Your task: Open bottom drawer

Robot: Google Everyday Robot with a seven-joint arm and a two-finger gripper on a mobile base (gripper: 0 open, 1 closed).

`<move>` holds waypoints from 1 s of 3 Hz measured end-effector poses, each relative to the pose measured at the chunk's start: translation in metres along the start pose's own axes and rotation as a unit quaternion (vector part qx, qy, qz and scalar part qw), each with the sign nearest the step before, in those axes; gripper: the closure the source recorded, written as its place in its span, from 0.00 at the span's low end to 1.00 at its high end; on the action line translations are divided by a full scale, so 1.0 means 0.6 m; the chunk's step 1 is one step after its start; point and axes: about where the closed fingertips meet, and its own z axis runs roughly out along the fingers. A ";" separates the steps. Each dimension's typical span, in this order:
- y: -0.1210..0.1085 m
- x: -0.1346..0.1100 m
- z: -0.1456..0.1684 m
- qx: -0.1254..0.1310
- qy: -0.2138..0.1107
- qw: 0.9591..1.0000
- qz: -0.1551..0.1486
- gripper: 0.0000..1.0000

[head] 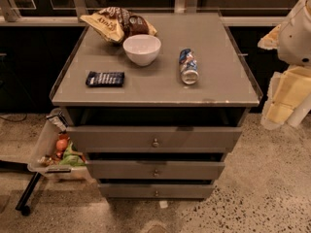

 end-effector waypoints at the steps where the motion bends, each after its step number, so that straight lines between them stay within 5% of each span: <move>1: 0.000 0.000 0.000 0.000 0.000 1.000 0.000 0.00; 2: 0.009 -0.001 -0.004 0.014 -0.019 1.000 -0.008 0.00; 3: 0.041 0.022 0.074 -0.009 -0.071 0.997 0.007 0.00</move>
Offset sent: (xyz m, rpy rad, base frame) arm -0.0161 0.0026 -0.0021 0.0654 -0.0856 0.0521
